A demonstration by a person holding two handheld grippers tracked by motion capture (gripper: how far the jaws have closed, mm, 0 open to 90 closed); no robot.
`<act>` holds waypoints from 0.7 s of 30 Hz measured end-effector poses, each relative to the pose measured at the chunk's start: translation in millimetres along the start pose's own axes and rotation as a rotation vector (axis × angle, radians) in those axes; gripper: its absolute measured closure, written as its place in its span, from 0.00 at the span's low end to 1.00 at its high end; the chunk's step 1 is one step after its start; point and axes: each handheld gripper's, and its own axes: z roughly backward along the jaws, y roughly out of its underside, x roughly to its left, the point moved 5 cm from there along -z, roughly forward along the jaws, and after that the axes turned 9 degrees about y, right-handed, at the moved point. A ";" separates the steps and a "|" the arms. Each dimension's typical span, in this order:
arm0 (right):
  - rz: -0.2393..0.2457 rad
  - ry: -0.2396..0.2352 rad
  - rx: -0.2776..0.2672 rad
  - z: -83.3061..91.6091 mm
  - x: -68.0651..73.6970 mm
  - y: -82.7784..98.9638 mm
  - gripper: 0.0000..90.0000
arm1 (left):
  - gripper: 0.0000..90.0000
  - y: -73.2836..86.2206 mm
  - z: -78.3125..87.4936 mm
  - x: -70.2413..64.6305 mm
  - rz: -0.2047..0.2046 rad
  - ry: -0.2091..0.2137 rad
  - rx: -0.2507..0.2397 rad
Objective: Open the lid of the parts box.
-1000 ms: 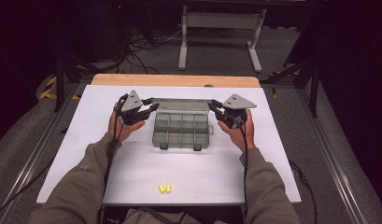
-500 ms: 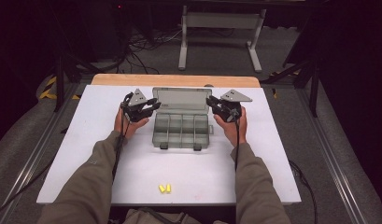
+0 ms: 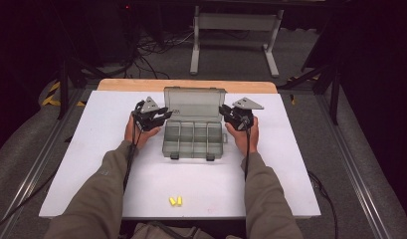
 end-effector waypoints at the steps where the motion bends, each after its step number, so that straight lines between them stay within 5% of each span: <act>1: -0.003 0.001 0.006 -1.3 -0.1 1.7 0.88 | 0.79 0.7 -0.5 -0.2 0.005 0.005 0.003; 21: -0.022 0.029 0.066 -15.1 0.5 20.3 0.86 | 0.77 8.1 -7.3 2.5 0.023 -0.021 0.029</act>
